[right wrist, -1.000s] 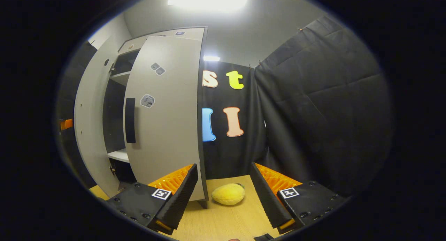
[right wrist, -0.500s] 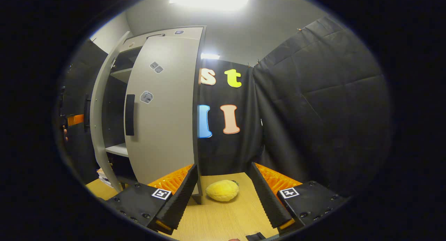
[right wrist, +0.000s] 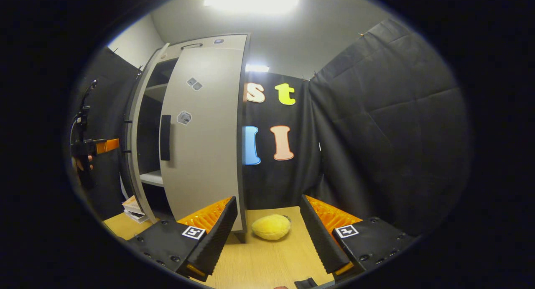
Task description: Grasp the bottle in the cabinet with the left hand and place it on the coaster, then close the right door with the right hand and the left door with the left hand.
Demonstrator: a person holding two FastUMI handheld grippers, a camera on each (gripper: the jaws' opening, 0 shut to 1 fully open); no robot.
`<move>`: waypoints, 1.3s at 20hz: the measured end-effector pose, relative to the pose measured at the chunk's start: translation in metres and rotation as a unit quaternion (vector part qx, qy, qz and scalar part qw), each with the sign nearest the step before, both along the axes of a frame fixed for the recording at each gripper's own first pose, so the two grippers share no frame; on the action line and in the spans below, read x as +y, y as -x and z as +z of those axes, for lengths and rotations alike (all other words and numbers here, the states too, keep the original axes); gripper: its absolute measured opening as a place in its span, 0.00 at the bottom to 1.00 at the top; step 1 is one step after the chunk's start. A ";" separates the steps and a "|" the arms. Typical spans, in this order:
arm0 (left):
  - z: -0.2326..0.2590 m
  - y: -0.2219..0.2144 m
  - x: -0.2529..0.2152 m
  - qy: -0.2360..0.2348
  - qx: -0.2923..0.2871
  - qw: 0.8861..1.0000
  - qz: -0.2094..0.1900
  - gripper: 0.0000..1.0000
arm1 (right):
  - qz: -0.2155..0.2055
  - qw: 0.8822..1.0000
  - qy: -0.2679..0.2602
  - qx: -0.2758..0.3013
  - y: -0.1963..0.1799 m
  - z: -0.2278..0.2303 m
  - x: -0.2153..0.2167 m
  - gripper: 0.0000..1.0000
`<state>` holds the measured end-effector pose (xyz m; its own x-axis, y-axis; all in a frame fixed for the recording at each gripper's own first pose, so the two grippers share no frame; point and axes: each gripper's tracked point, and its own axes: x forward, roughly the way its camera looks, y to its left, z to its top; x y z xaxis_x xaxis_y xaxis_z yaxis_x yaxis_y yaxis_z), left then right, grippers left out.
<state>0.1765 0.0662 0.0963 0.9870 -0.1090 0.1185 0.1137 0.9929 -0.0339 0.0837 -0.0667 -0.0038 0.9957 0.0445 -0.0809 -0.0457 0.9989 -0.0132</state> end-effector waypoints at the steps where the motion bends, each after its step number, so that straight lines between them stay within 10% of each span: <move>1: 0.000 0.004 0.008 -0.003 -0.003 1.000 0.007 0.99 | 0.009 1.000 -0.004 0.000 0.000 0.000 0.004 0.97; 14: -0.013 0.100 0.103 -0.054 0.004 0.997 0.048 1.00 | 0.068 0.997 -0.017 -0.018 0.046 0.031 0.054 0.96; 26: -0.035 0.165 0.155 -0.053 -0.001 0.997 0.055 1.00 | 0.034 0.998 -0.005 -0.044 0.091 0.047 0.053 0.96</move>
